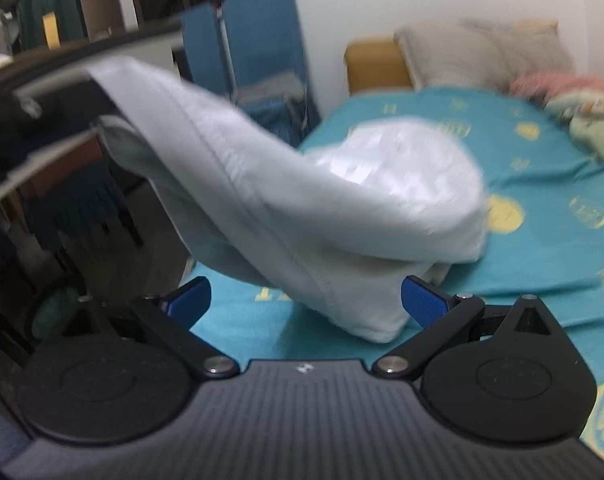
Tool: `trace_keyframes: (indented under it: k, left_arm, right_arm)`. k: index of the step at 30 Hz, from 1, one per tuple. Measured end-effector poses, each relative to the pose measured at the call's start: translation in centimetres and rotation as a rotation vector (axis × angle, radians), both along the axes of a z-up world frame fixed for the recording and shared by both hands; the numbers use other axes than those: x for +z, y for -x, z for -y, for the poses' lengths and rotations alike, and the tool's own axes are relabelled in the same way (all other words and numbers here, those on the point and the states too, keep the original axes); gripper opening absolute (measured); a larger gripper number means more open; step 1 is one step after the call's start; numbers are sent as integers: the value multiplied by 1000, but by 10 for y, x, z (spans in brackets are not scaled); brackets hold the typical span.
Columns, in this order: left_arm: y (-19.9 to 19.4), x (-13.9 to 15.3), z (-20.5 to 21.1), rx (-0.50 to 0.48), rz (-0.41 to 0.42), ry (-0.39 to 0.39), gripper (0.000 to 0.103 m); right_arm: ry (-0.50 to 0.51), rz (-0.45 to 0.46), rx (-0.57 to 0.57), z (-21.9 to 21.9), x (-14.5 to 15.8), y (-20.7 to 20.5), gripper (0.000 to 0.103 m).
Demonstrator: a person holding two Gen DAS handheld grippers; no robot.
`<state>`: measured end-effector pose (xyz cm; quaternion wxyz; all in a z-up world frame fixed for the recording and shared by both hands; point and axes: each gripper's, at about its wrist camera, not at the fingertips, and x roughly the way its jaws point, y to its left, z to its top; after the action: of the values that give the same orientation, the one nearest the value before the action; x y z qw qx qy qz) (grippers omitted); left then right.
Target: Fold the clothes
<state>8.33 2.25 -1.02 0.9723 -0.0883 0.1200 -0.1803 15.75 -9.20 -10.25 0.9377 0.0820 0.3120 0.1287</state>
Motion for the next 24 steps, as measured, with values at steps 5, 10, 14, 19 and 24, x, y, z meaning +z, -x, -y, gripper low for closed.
trace_keyframes:
  k: [5,10,14,19,24]
  left_arm:
    - [-30,-20,-7,23,-109,-22,8]
    - [-48,-38,6,-13,-174,-67,7]
    - [-41,-41,23,-39,-138,-116,7]
    - [-29,-26,14,29,-35,-87,7]
    - [-20,-16,6,129,44,-81,6]
  right_arm:
    - [-146,-37,-228,44,-8,-22,103]
    - [-228,73,-393,84,10,-15,103]
    - [-184,57,-403,86,6,-20,103]
    - [-15,-134,-405,72,-24,-31,103]
    - [-69,-213,-449,80,-28,-20,103]
